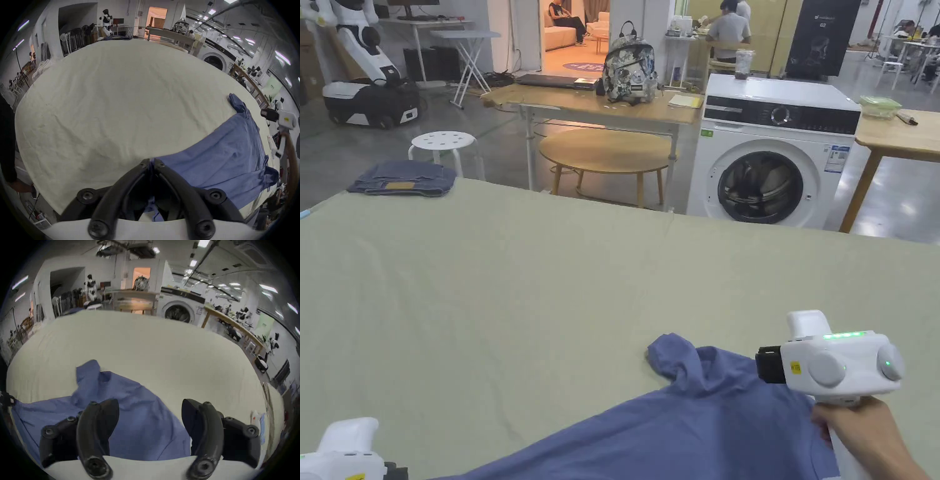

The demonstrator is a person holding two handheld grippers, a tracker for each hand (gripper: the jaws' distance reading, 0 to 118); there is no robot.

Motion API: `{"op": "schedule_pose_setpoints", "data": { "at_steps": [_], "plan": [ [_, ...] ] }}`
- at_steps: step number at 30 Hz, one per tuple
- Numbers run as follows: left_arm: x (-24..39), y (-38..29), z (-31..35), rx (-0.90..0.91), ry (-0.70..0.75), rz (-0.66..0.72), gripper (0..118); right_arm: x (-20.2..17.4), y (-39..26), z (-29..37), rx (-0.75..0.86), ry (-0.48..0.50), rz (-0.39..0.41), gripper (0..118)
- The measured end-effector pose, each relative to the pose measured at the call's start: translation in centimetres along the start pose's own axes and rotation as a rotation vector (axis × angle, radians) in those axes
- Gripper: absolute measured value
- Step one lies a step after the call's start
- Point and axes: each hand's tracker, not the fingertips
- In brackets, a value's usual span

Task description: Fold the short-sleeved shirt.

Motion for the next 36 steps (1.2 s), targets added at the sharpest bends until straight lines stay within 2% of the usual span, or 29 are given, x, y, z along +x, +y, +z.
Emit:
{"op": "schedule_pose_setpoints", "data": {
  "at_steps": [1, 3, 5, 9, 12, 13, 15, 17, 18, 19, 23, 29, 36],
  "plan": [
    [0.2, 0.1, 0.0, -0.004, 0.001, -0.003, 0, 0.1, 0.5, -1.4, -0.021, -0.012, 0.025, 82],
    [0.4, 0.1, -0.1, -0.005, 0.005, -0.006, 0, 0.4, 1.1, -3.6, -0.059, 0.032, 0.050, 82],
    [2.2, -0.1, 1.1, -0.012, 0.009, -0.006, 0, 0.8, 1.3, -5.8, -0.110, 0.068, 0.025, 82],
    [1.6, 0.0, 0.5, -0.018, 0.011, -0.001, 0, 0.9, 1.0, -8.3, -0.179, 0.098, -0.010, 82],
    [1.3, 0.0, 0.4, -0.025, 0.012, 0.010, 0, 0.6, 0.5, -9.9, -0.230, 0.120, -0.022, 77],
    [1.2, 0.0, 0.4, -0.026, 0.010, 0.015, 0, 0.6, 0.4, -9.8, -0.221, 0.117, -0.029, 72],
    [1.2, -0.2, 0.4, -0.028, 0.010, 0.018, 0, 0.0, 0.6, -9.1, -0.198, 0.111, -0.037, 52],
    [0.6, -0.4, -0.3, -0.025, 0.013, 0.014, 0, -0.7, 0.4, -8.7, -0.177, 0.133, 0.001, 8],
    [0.6, -0.4, -0.4, -0.024, 0.014, 0.012, 0, -1.2, 0.4, -8.6, -0.173, 0.141, 0.024, 1],
    [0.7, -0.4, -0.4, -0.024, 0.013, 0.010, 0, -1.6, 0.5, -8.6, -0.171, 0.151, 0.041, 1],
    [0.6, -0.4, -0.2, -0.008, 0.012, -0.007, 0, -3.3, 0.3, -6.2, -0.122, 0.061, 0.108, 1],
    [0.1, 0.0, 0.8, 0.059, -0.011, -0.023, 0, -2.4, 0.0, 0.8, 0.043, 0.010, -0.007, 1],
    [1.5, 2.6, 5.5, 0.211, -0.065, -0.052, 0, -0.6, -0.4, 11.1, 0.245, -0.064, -0.027, 1]
  ]
}}
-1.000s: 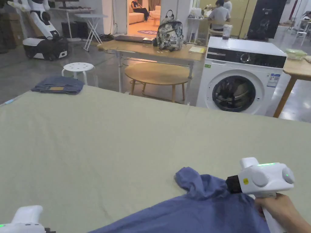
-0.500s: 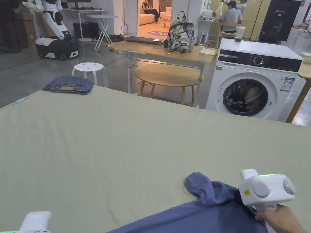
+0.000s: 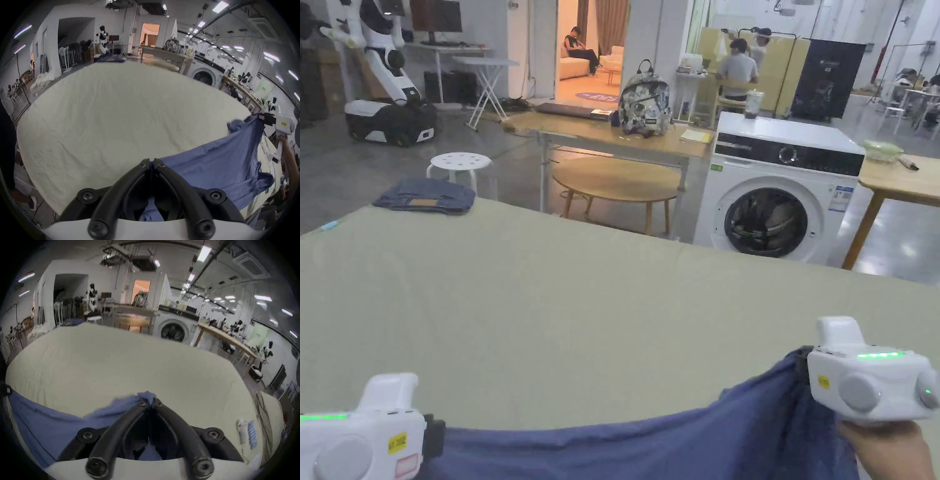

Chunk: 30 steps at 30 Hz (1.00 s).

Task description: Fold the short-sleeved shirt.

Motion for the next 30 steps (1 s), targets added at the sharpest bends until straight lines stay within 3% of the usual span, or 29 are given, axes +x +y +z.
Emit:
{"op": "schedule_pose_setpoints", "data": {
  "at_steps": [8, 16, 30],
  "plan": [
    [3.9, 8.2, 5.8, 0.176, -0.061, -0.083, 0, 5.2, 3.9, 10.8, 0.177, -0.126, -0.119, 1],
    [8.9, 16.4, 10.1, 0.321, -0.091, -0.189, 0, 9.9, 8.4, 16.8, 0.303, -0.230, -0.198, 1],
    [14.1, 31.7, 12.5, 0.489, -0.085, -0.218, 0, 13.0, 18.1, 19.3, 0.441, -0.341, -0.201, 1]
  ]
}}
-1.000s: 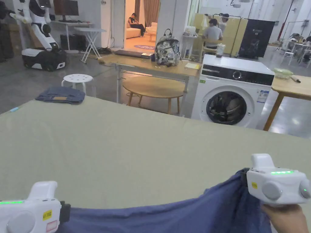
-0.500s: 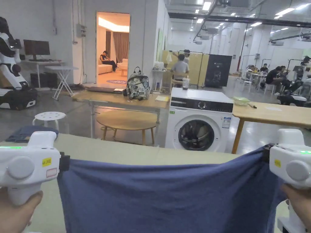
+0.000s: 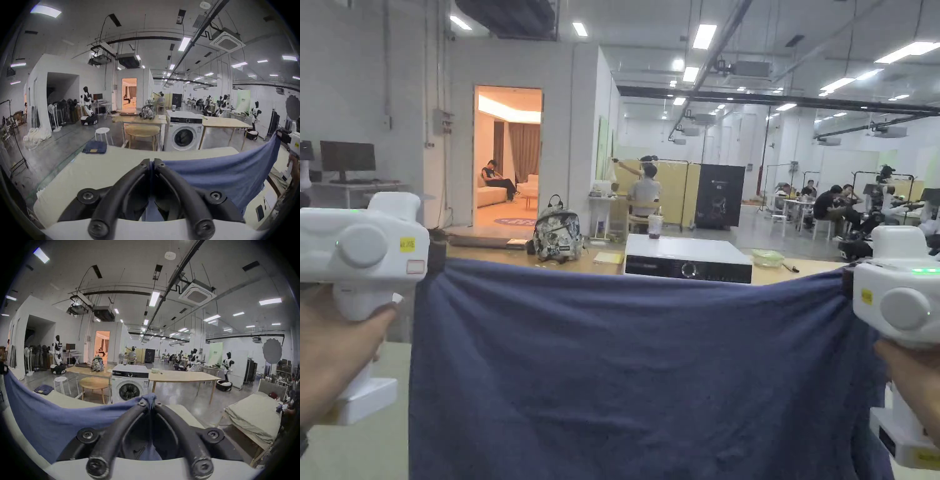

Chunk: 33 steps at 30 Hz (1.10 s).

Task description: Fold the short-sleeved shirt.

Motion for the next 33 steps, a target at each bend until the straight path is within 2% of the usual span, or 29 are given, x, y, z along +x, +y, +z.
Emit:
{"op": "schedule_pose_setpoints", "data": {
  "at_steps": [10, 17, 27, 33],
  "plan": [
    [0.6, 7.0, -4.0, 0.094, 0.053, 0.005, 0, -2.0, 5.7, -4.7, 0.086, -0.053, 0.013, 1],
    [0.8, 7.3, -6.0, 0.107, 0.088, -0.007, 0, -3.4, 6.9, -6.0, 0.124, -0.076, 0.041, 1],
    [0.7, -0.7, -6.9, 0.038, 0.055, -0.021, 0, -3.1, -1.6, -4.5, 0.036, -0.071, 0.060, 1],
    [0.9, -6.4, -4.6, 0.002, 0.026, -0.031, 0, -2.0, -7.3, -1.6, -0.017, -0.080, 0.110, 1]
  ]
}}
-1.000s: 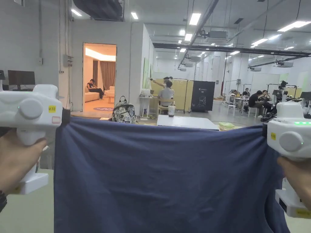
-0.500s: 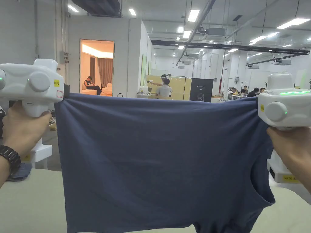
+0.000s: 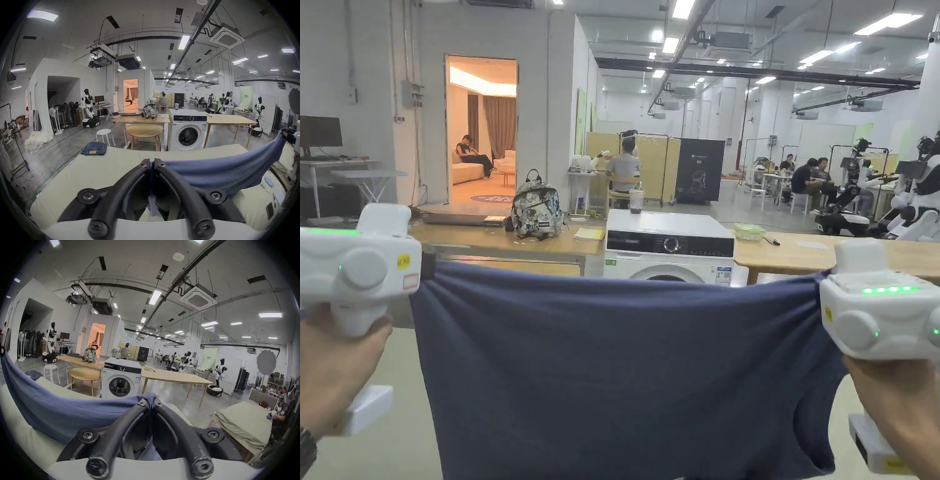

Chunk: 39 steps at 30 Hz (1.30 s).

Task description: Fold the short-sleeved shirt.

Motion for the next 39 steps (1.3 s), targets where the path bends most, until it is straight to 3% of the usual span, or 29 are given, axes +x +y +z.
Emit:
{"op": "schedule_pose_setpoints", "data": {
  "at_steps": [7, 13, 29, 39],
  "plan": [
    [-0.3, -6.4, 5.3, -0.028, -0.034, -0.001, 0, 1.6, -6.7, 7.2, -0.037, 0.011, 0.039, 1],
    [-1.1, -12.1, 10.2, -0.066, -0.068, 0.018, 0, 3.2, -12.0, 13.4, -0.104, 0.035, 0.015, 1],
    [-2.2, -29.0, 19.1, -0.298, -0.102, 0.032, 0, 4.7, -25.5, 23.0, -0.426, 0.113, 0.022, 1],
    [-3.2, -37.8, 17.9, -0.507, -0.080, 0.043, 0, 3.4, -32.2, 24.5, -0.618, 0.156, 0.147, 1]
  ]
}}
